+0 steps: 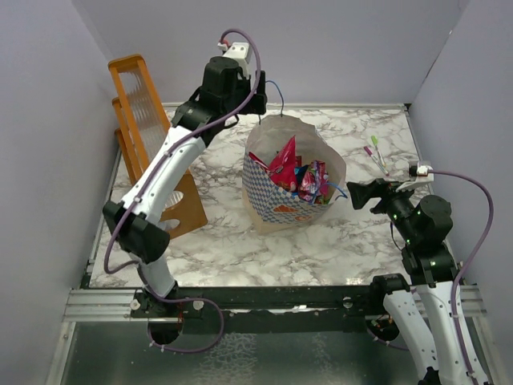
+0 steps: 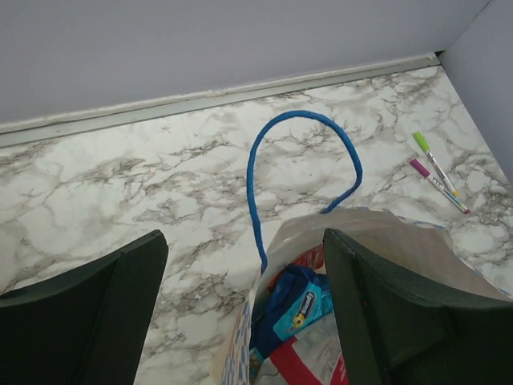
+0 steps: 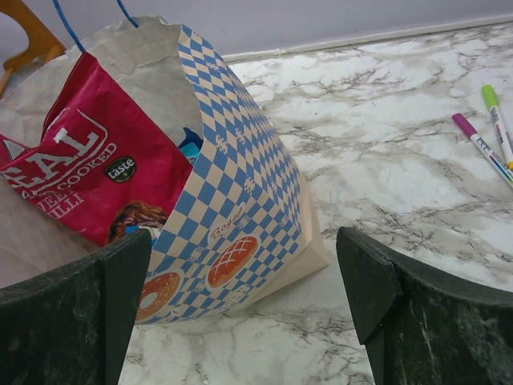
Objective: Take the snacks out of the paper bag
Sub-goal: Adjust the paper bag at the center of the board.
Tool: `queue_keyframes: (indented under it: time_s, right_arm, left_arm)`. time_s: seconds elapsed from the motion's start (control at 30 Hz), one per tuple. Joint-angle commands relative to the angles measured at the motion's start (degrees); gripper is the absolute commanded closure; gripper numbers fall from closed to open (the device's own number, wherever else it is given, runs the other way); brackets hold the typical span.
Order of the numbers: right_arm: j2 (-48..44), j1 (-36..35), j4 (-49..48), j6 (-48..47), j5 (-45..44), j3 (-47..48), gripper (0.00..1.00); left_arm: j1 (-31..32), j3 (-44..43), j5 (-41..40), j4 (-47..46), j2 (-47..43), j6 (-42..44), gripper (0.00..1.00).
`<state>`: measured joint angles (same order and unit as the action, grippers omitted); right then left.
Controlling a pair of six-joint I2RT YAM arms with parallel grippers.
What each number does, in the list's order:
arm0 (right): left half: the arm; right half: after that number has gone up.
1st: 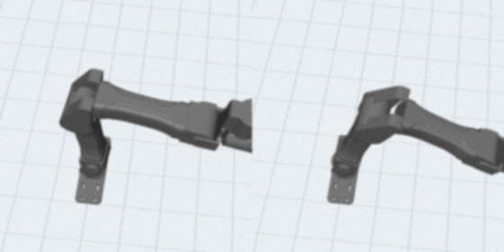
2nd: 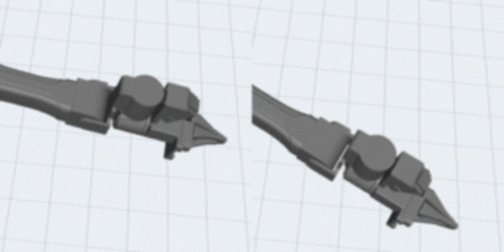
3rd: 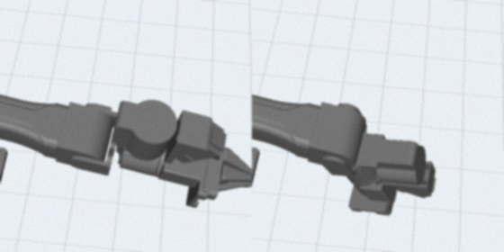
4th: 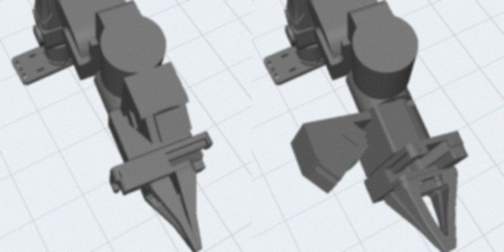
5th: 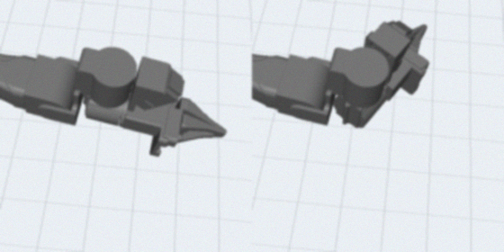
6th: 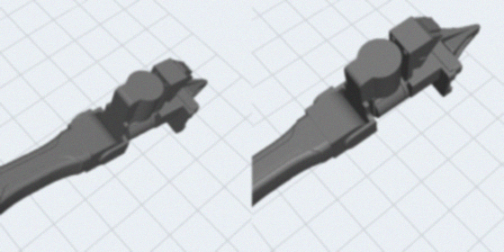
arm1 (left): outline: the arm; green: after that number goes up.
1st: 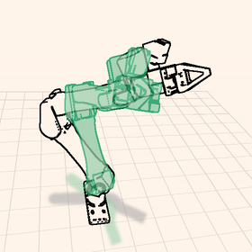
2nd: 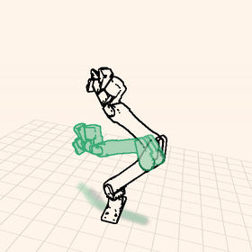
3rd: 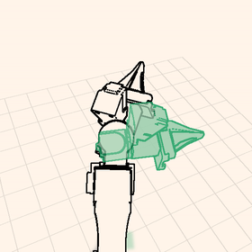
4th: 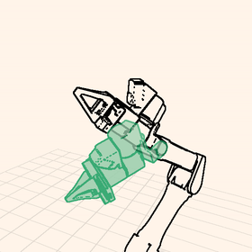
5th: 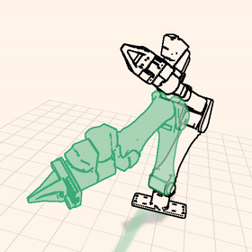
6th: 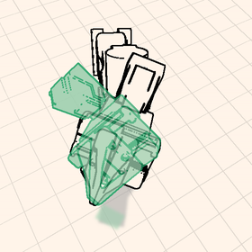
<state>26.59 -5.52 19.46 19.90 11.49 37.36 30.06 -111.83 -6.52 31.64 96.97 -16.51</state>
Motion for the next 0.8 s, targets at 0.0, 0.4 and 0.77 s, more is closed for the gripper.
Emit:
queue_keyframes:
  time_s: [0.0, 0.4, 0.77]
  right_arm:
    - [-0.02, 0.33, -1.16, 0.11, 1.19, 0.25, 0.01]
    - [0.70, 0.33, -1.37, 0.08, 0.64, 0.08, 0.01]
    - [2.77, 0.33, 0.09, -0.17, 0.52, 1.42, 0.01]
  left_arm:
    - [-0.72, -7.90, 6.26, -1.77, 7.95, -1.60, 0.21]
    - [-3.37, -16.18, 12.34, -3.42, 18.50, -3.55, 0.61]
    - [-4.40, -15.74, 24.41, -8.50, 16.89, -2.08, 1.00]
